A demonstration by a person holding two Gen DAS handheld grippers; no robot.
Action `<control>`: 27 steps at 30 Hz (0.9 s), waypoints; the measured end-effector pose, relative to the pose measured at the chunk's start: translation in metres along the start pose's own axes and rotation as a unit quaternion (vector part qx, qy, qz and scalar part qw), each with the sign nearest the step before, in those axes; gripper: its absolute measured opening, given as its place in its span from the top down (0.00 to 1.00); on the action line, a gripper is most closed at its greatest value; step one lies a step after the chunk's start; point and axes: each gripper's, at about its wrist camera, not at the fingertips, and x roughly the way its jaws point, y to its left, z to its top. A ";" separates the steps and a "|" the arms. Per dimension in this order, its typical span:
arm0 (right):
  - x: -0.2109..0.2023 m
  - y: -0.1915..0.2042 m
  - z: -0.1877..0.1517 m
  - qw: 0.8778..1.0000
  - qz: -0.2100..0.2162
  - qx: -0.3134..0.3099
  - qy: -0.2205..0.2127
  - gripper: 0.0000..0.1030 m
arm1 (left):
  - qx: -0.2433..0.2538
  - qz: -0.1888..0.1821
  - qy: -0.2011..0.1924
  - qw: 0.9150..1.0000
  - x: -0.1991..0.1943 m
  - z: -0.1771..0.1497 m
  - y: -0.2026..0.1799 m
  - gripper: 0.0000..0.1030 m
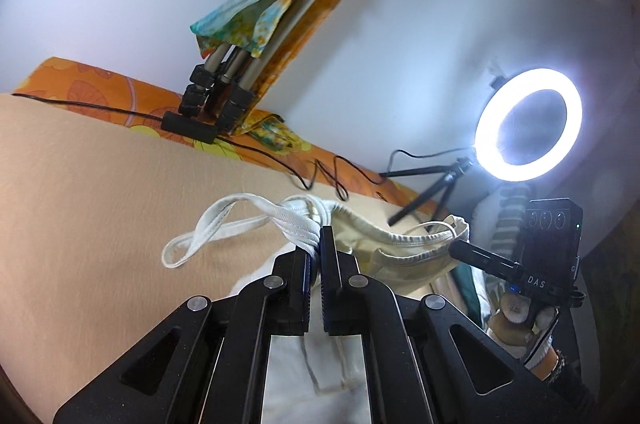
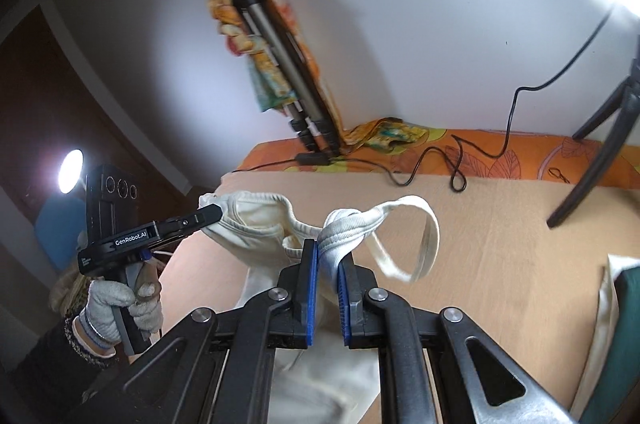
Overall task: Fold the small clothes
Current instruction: 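Lift the straps and fold them over onto the folded hem with both grippers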
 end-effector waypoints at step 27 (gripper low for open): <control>-0.050 0.048 -0.171 0.999 -0.030 0.020 0.019 0.93 | 0.072 0.050 0.065 0.994 -0.073 -0.144 -0.017 0.97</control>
